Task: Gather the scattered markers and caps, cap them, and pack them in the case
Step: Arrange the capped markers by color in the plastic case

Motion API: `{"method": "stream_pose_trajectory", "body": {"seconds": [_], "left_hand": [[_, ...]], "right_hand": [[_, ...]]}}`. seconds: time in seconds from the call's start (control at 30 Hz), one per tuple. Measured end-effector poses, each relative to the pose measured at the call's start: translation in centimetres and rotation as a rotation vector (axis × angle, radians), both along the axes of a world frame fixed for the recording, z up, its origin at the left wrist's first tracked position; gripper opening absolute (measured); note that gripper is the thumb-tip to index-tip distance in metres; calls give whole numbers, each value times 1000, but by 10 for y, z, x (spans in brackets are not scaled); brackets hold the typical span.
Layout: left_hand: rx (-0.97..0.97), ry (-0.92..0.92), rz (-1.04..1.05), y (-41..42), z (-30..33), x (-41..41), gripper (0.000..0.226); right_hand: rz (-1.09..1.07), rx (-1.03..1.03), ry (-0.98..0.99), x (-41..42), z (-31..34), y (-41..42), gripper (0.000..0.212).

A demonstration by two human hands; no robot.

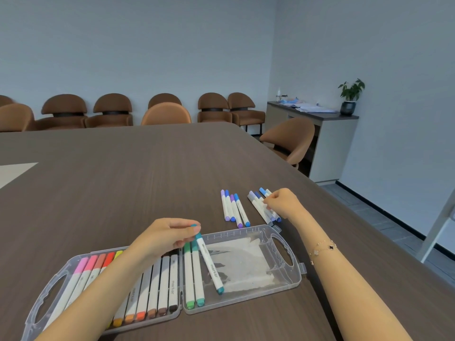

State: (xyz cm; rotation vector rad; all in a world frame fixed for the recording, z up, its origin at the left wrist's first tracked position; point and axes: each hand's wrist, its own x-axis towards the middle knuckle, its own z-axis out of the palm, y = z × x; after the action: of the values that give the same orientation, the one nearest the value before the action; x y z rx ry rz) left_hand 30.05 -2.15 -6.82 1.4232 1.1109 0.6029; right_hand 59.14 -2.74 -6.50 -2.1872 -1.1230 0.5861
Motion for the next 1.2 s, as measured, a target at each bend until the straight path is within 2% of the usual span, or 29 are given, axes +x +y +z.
{"method": "stream_pose_trajectory", "body": {"seconds": [0.2, 0.27, 0.4, 0.53, 0.73, 0.8, 0.97, 1.2], "left_hand": [[-118, -93, -8, 6, 0, -1, 21], [-113, -65, -38, 7, 2, -2, 21], [70, 132, -81, 6, -1, 1, 17], [385, 350, -121, -1, -8, 11, 19], [657, 529, -176, -5, -9, 11, 30], [619, 545, -254, -7, -8, 9, 41], [532, 649, -458, -5, -3, -1, 86], [485, 626, -464, -5, -2, -1, 97]], "right_hand": [[-13, 14, 25, 5, -1, -1, 17], [-16, 21, 25, 6, -3, 0, 16], [-22, 47, 22, 9, -6, 3, 18], [-20, 58, -2, 11, -9, 4, 23], [-29, 85, -90, 14, -15, 3, 16], [-41, 83, -149, 15, -16, 2, 16], [-75, 71, -264, 16, -17, 0, 14], [-76, 14, -311, 17, -20, -1, 14]]}}
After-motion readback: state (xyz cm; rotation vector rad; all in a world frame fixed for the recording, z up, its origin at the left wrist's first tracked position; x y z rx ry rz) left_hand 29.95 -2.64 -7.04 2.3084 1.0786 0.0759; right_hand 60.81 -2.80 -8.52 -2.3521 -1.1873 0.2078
